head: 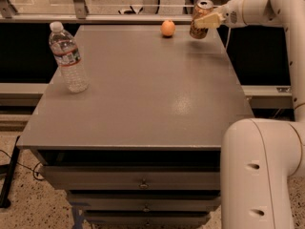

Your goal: Move orange can near orange

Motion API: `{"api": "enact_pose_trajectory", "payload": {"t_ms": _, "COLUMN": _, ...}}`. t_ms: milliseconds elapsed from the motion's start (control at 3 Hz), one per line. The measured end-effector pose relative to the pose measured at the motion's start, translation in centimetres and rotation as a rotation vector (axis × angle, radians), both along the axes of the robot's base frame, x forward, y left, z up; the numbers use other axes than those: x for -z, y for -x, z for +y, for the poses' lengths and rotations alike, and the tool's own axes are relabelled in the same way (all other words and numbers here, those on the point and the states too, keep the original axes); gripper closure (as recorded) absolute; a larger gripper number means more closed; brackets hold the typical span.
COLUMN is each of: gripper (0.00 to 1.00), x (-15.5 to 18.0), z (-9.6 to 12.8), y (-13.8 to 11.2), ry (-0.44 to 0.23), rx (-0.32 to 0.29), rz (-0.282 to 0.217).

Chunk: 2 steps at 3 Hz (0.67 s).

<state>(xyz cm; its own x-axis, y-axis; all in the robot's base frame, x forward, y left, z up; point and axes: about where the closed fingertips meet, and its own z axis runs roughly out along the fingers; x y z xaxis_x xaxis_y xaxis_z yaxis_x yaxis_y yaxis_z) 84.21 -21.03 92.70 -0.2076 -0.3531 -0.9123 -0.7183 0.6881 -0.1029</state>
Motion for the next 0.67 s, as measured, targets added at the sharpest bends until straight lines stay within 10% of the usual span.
{"api": "enact_pose_trajectory", "payload": {"t_ms": 667, "gripper": 1.0, "x": 0.74, "z": -0.76, "y": -0.86, "ry": -0.049, "rx": 0.058, "rz": 0.036}}
